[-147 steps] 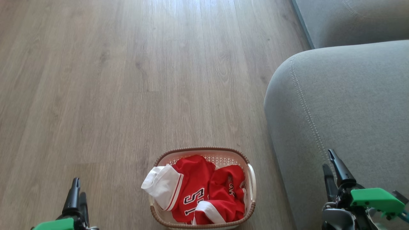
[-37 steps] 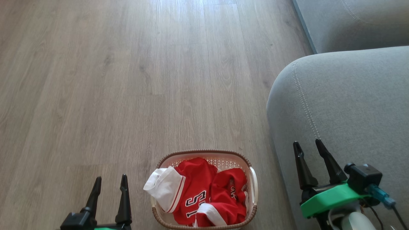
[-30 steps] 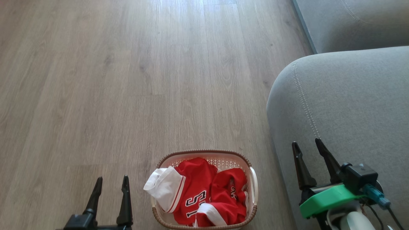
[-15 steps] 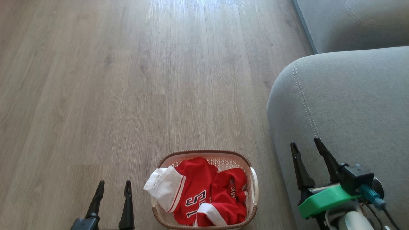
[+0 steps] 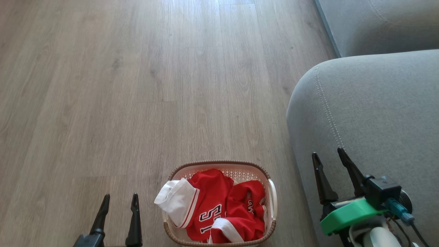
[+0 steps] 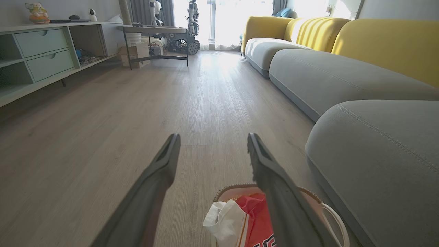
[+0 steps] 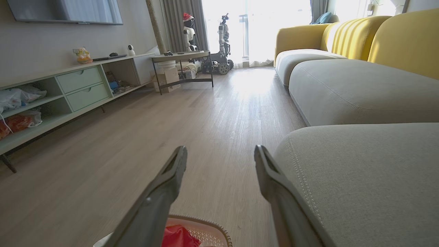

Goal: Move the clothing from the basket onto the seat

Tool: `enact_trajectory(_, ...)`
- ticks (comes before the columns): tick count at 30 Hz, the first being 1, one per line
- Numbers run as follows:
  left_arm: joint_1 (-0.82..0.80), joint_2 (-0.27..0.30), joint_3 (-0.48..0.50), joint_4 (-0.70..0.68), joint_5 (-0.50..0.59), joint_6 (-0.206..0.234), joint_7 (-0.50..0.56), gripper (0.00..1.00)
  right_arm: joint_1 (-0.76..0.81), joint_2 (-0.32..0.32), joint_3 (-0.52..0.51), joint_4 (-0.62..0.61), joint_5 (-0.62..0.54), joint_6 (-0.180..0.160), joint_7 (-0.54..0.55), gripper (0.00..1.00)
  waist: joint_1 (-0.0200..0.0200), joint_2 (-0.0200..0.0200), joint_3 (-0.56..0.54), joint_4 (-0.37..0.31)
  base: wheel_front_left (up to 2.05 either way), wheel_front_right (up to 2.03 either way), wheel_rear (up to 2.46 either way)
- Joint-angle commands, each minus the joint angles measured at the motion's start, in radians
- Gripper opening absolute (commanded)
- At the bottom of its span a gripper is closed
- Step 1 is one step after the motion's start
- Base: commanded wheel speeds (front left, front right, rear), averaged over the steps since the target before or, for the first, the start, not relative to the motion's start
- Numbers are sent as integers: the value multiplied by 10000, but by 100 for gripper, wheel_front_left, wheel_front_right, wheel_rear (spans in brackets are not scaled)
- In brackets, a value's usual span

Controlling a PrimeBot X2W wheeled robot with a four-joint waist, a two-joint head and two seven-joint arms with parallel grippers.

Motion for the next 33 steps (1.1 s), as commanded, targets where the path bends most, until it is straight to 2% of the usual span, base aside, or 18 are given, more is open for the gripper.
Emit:
enact_trajectory(1, -243, -15, 361, -278, 67, -11, -124, 100, -204, 26, 185, -364, -68, -4, -95, 100, 0, 0, 3, 1, 0, 0, 0)
enact_trajectory(8, -280, -25, 328, -234, 118, -99, -124, 100, -205, 26, 139, -408, -74, -4, -95, 100, 0, 0, 88, 17, 0, 0, 0)
enact_trajectory(18, -1099, 55, -171, 410, 328, -593, -124, 100, -437, 26, -405, -794, -281, -4, -95, 100, 0, 0, 825, -65, 0, 0, 0)
enact_trajectory(24, -2150, 12, -597, 1463, 392, -862, -113, 100, -949, 26, -799, -1304, -385, -4, -95, 100, 0, 0, 1910, -270, 0, 0, 0)
enact_trajectory(33, -4580, -76, -1300, 3642, 602, -1173, -119, 100, -2153, 26, -1040, -2542, -473, -4, -95, 100, 0, 0, 4304, -680, 0, 0, 0)
